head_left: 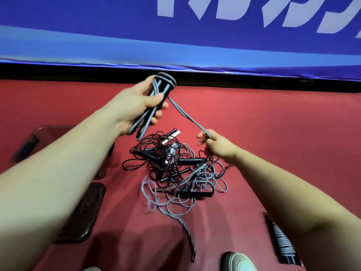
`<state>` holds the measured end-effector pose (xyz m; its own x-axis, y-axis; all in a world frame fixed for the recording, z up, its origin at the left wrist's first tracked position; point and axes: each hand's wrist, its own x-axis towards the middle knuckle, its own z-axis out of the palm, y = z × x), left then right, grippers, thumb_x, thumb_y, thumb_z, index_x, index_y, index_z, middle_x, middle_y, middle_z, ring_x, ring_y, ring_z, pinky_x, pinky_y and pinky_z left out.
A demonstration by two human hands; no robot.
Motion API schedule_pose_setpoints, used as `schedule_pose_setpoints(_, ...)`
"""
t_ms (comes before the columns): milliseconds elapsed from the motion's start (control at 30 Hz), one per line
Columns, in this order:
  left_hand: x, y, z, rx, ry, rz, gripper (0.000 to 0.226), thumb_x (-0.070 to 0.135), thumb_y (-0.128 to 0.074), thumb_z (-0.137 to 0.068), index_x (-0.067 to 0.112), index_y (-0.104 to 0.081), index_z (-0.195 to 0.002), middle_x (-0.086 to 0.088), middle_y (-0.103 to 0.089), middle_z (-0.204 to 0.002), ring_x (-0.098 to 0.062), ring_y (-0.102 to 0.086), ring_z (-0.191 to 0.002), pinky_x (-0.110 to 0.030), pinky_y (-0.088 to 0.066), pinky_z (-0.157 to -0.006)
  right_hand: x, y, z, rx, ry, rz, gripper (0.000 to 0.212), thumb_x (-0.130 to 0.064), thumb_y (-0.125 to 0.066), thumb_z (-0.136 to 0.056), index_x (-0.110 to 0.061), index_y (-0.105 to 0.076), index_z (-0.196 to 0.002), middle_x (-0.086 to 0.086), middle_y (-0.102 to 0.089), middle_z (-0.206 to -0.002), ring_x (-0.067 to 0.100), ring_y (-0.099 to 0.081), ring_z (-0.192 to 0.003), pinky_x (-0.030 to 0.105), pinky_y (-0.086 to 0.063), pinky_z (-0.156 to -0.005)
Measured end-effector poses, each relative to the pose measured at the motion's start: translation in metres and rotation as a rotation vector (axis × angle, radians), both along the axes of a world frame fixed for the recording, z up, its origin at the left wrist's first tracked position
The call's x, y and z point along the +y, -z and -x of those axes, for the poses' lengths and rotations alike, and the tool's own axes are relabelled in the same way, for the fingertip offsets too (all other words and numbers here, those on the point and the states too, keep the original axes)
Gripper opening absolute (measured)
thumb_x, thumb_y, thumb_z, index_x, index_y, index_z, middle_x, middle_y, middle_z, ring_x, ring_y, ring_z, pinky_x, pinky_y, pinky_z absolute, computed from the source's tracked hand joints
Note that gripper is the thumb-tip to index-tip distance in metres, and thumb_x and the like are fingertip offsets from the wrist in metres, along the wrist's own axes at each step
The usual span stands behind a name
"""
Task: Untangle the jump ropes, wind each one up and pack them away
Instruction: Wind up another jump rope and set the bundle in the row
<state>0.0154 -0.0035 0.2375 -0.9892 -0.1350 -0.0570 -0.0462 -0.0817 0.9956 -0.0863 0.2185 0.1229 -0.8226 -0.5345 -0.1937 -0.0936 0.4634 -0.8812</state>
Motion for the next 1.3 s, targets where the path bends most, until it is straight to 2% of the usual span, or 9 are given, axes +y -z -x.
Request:
schedule_pose_setpoints(133,-0.001,0.013,0.001,-0.066,-0.017,-0.010,0.048,0.006,-0.047,-0.097,0.028,-0.042,-0.139,-0.007,-0.059,-0.077,-0.014,-0.052,-0.052,-0.022,-0.044,-0.044,0.034,-0.028,0.031,-0.241,0.136,0.099,0.019,-0.032,-0.042,-0.099,-0.020,-0.045,-0.113,0.002,-0.047,-0.082,0.010,-0.030,-0.048,0.017,-0.032,-0.039)
schedule_pose_setpoints(200,0.002,0.013,0.002,-0.093,0.007,-0.080,0.041,0.005,-0.044,-0.098,0.028,-0.049,-0.131,-0.008,-0.057,-0.077,-0.014,-0.051,-0.051,-0.021,-0.043,-0.043,0.043,-0.030,0.032,-0.256,0.066,-0.146,0.025,-0.038,-0.049,-0.095,-0.022,-0.050,-0.114,0.002,-0.053,-0.092,0.012,-0.043,-0.058,0.021,-0.038,-0.047)
schedule_pose_setpoints(300,0.014,0.013,0.003,-0.140,0.053,-0.144,0.032,0.005,-0.041,-0.099,0.026,-0.053,-0.119,-0.008,-0.055,-0.076,-0.014,-0.050,-0.050,-0.020,-0.041,-0.041,0.037,-0.022,0.022,-0.101,-0.131,-0.661,0.080,-0.022,-0.069,-0.084,-0.017,-0.021,-0.147,0.012,-0.042,-0.141,0.026,-0.048,-0.121,0.037,-0.046,-0.093)
schedule_pose_setpoints(367,0.021,0.013,0.006,-0.156,0.078,-0.159,0.028,0.005,-0.041,-0.099,0.026,-0.055,-0.113,-0.008,-0.055,-0.074,-0.013,-0.050,-0.049,-0.019,-0.041,-0.041,0.014,-0.030,0.008,-0.116,-0.144,-0.428,0.094,-0.008,-0.069,-0.082,-0.019,-0.005,-0.150,0.019,-0.022,-0.152,0.029,-0.031,-0.136,0.036,-0.029,-0.110)
schedule_pose_setpoints(467,0.026,0.008,0.010,-0.166,0.091,-0.188,0.027,0.006,-0.042,-0.099,0.025,-0.056,-0.112,-0.008,-0.056,-0.073,-0.013,-0.050,-0.049,-0.018,-0.041,-0.041,-0.032,-0.046,-0.013,-0.036,-0.092,-0.005,0.078,-0.020,-0.068,-0.084,-0.021,-0.018,-0.145,0.017,-0.033,-0.144,0.024,-0.039,-0.127,0.032,-0.034,-0.103)
schedule_pose_setpoints(633,0.029,-0.006,0.009,-0.141,0.125,-0.248,0.024,0.008,-0.043,-0.098,0.025,-0.058,-0.107,-0.007,-0.057,-0.070,-0.013,-0.050,-0.049,-0.018,-0.042,-0.042,-0.080,-0.045,-0.032,0.371,0.118,0.099,0.019,-0.034,-0.048,-0.094,-0.018,-0.051,-0.104,0.000,-0.059,-0.092,0.019,-0.055,-0.087,0.036,-0.044,-0.079)
schedule_pose_setpoints(767,0.018,-0.003,0.006,-0.107,0.064,-0.151,0.022,0.009,-0.042,-0.099,0.025,-0.056,-0.105,-0.006,-0.059,-0.069,-0.013,-0.050,-0.050,-0.019,-0.042,-0.042,-0.080,-0.048,-0.030,0.511,0.126,0.094,0.023,-0.030,-0.034,-0.100,-0.026,-0.051,-0.086,-0.006,-0.051,-0.065,0.020,-0.051,-0.067,0.035,-0.041,-0.063)
schedule_pose_setpoints(1033,-0.013,0.013,0.004,-0.112,-0.099,-0.093,0.030,0.008,-0.044,-0.099,0.022,-0.050,-0.124,-0.009,-0.057,-0.076,-0.014,-0.051,-0.048,-0.019,-0.043,-0.042,-0.037,-0.026,0.000,0.459,0.064,-0.284,0.034,-0.021,-0.034,-0.101,-0.016,-0.039,-0.068,0.002,-0.048,-0.067,0.026,-0.047,-0.074,0.030,-0.027,-0.062)
schedule_pose_setpoints(1300,-0.016,0.010,0.007,-0.092,-0.121,-0.131,0.025,0.008,-0.043,-0.099,0.023,-0.051,-0.118,-0.009,-0.055,-0.078,-0.014,-0.050,-0.050,-0.020,-0.042,-0.042,-0.030,-0.048,-0.015,0.552,-0.134,-0.088,0.023,-0.034,-0.048,-0.096,-0.021,-0.064,-0.106,-0.010,-0.060,-0.084,0.005,-0.054,-0.079,0.020,-0.041,-0.070)
